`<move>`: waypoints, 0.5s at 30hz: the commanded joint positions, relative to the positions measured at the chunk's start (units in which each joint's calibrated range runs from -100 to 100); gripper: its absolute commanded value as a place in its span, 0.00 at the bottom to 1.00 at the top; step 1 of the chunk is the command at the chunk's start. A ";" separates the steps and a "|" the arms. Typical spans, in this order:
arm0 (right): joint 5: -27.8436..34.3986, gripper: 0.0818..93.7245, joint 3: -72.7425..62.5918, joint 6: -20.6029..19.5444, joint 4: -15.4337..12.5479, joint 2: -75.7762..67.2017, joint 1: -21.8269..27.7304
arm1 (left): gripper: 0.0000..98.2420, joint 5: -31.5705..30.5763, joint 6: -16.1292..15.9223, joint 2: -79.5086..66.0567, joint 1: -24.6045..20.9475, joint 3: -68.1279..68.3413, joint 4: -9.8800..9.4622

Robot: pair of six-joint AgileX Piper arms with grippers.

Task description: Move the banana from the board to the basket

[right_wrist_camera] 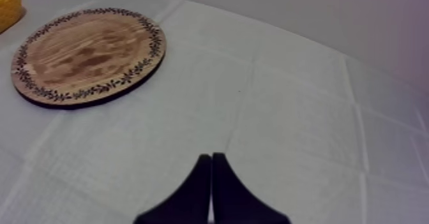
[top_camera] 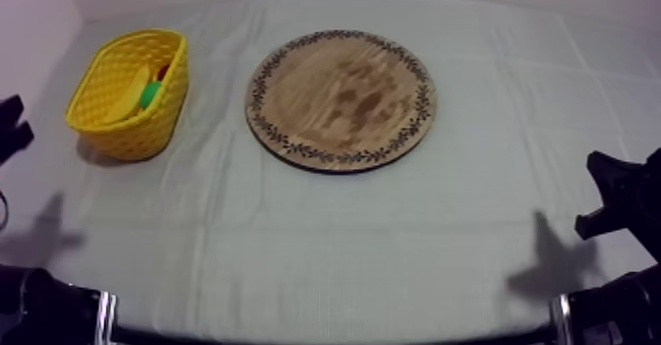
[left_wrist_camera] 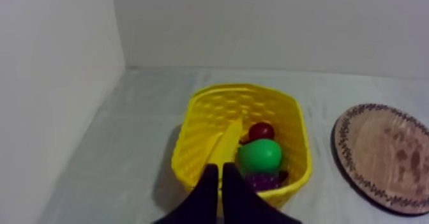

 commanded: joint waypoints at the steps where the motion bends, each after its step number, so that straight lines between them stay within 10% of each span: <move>1: -0.01 0.00 -0.03 0.02 0.00 0.00 0.00 | 0.00 -0.48 -0.03 -3.75 0.15 5.76 -0.19; 15: -0.01 0.00 -0.03 -0.01 0.00 0.00 0.00 | 0.00 -1.46 -0.22 -14.70 0.80 17.16 -0.80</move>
